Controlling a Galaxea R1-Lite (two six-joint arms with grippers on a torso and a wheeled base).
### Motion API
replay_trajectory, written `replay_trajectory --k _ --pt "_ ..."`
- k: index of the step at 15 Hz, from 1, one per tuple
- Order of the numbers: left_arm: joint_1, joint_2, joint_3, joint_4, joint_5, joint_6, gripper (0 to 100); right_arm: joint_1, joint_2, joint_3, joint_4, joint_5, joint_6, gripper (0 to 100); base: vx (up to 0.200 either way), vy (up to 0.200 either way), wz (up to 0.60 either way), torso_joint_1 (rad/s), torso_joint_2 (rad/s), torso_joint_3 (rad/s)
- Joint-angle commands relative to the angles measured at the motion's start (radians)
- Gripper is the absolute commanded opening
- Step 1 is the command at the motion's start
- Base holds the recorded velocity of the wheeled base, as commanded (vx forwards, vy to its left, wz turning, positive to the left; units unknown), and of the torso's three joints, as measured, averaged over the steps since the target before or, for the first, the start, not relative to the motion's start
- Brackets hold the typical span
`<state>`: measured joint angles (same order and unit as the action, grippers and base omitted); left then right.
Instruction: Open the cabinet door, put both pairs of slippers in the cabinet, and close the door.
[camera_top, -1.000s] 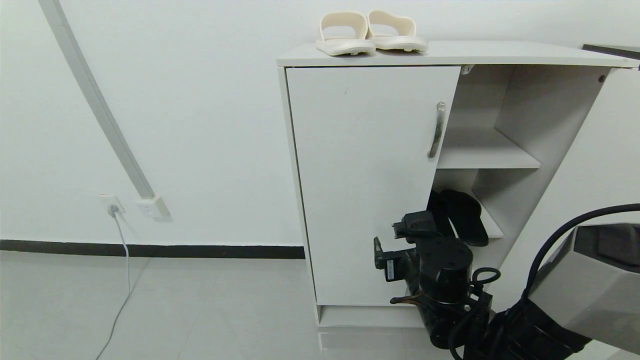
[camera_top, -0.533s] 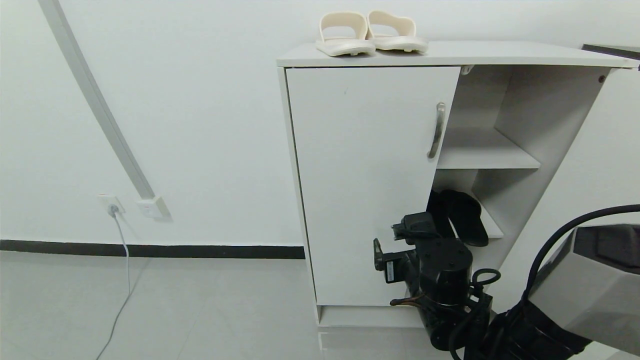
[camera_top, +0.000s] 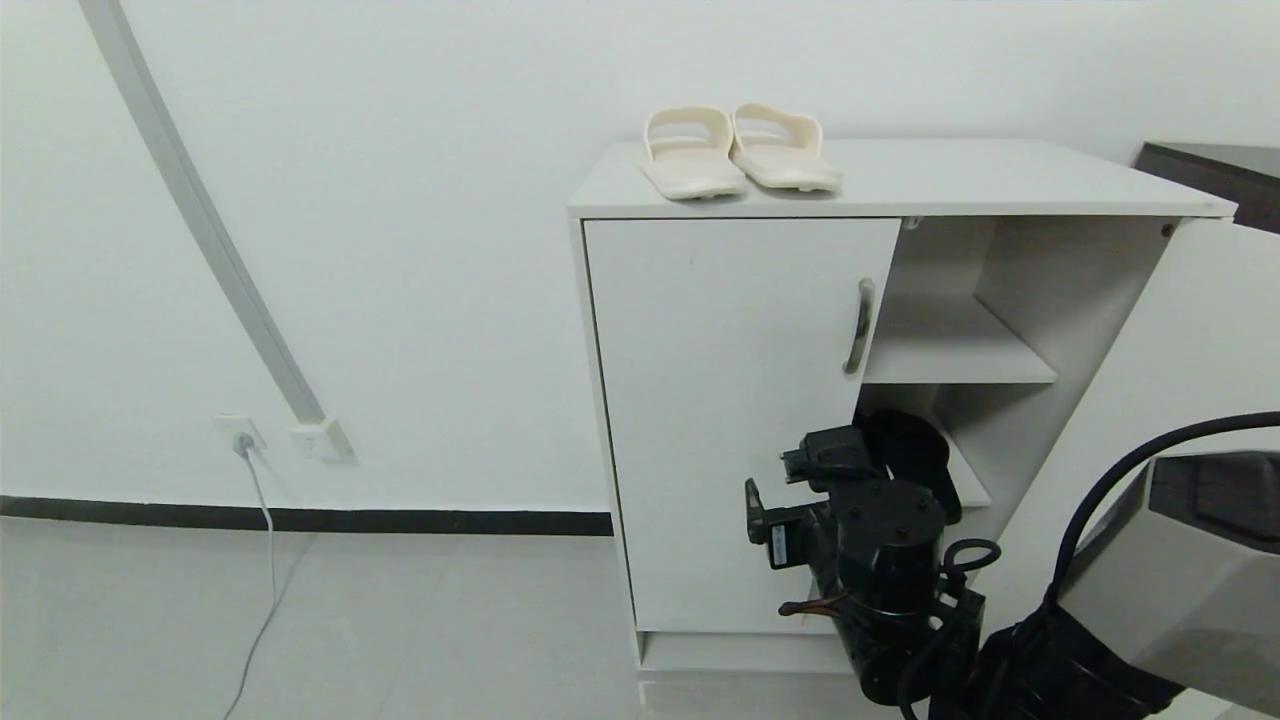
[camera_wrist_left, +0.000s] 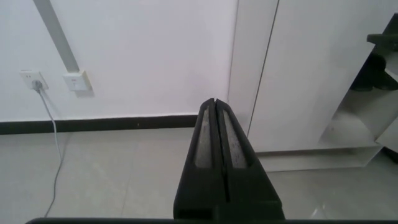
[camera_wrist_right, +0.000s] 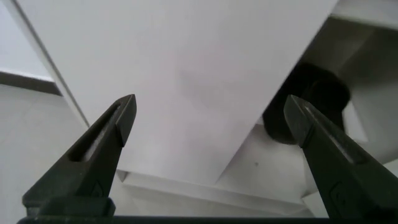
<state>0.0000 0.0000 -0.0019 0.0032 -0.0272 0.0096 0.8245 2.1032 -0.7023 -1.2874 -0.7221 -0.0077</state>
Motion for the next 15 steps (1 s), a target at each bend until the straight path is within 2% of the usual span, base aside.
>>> replay_trajectory --k 1,9,15 --pt "0.0 0.002 0.0 0.0 0.0 0.001 0 0.001 0.004 0.007 -0.001 0.0 -0.002 100 0.0 0.0 0.0 0.115 -0.46 -0.359" --pt "0.0 0.002 0.0 0.0 0.0 0.001 0 0.001 0.004 0.007 -0.001 0.0 -0.003 100 0.0 0.0 0.0 0.137 -0.47 -0.331" --pt "0.0 0.002 0.0 0.0 0.0 0.001 0 0.001 0.004 0.007 -0.001 0.0 -0.006 100 0.0 0.0 0.0 0.189 -0.5 -0.318"
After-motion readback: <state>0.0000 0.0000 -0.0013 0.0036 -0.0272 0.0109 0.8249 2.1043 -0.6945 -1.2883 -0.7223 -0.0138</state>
